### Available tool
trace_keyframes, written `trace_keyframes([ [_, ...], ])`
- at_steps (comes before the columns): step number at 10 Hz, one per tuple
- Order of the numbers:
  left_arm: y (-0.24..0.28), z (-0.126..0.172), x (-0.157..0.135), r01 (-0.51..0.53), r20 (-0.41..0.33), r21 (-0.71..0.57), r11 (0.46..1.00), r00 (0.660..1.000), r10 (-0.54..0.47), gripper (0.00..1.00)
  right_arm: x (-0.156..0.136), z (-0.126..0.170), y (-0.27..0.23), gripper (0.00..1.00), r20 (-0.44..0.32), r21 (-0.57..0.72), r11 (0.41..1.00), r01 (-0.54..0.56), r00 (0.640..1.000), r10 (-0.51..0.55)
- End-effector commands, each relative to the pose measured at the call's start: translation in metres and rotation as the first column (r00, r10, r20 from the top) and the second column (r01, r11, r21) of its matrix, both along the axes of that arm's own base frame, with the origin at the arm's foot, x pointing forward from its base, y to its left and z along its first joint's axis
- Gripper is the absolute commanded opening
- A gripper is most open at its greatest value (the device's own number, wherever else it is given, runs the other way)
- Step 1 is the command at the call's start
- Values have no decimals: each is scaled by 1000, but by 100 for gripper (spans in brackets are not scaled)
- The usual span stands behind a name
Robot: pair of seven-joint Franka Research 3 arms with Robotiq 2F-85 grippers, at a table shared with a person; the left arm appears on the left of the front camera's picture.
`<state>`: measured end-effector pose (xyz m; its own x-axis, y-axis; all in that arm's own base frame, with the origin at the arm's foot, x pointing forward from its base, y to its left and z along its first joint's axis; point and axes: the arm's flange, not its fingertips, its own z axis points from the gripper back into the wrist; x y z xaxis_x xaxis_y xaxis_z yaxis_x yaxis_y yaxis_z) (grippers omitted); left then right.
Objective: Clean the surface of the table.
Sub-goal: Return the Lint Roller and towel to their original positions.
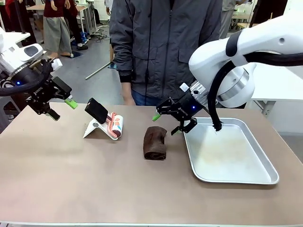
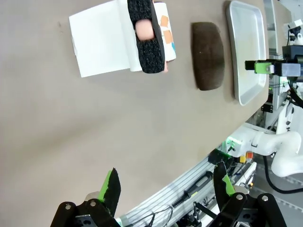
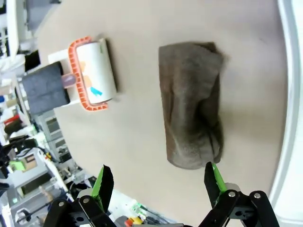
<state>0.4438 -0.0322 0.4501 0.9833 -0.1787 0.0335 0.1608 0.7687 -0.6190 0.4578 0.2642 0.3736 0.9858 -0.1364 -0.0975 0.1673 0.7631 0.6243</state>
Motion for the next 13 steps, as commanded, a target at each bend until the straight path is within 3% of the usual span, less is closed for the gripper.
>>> trace_keyframes([
  [1,11,1,-17,53,8,-66,996,999,-53,100,-8,16,-11,100,-40,81,997,-5,999,8],
  [4,36,-6,-58,132,-5,-218,967,991,-137,100,-42,14,-54,100,-145,318,948,-21,987,71],
  [5,46,-10,-71,141,6,-291,946,989,-146,100,-58,14,-71,100,-149,378,926,-28,985,91],
  [7,66,-11,-90,103,51,-449,887,995,-90,100,-83,15,-111,100,-127,499,867,-19,987,95],
  [10,86,-18,-91,-96,-2,-580,809,993,117,100,-105,7,-187,100,-86,639,768,40,996,20],
  [11,93,-21,-88,-134,-23,-621,772,988,153,100,-109,-1,-206,100,-75,671,740,48,997,4],
  [13,110,-26,-83,-171,-37,-642,747,981,193,100,-114,-13,-245,100,-63,731,679,65,998,-29],
])
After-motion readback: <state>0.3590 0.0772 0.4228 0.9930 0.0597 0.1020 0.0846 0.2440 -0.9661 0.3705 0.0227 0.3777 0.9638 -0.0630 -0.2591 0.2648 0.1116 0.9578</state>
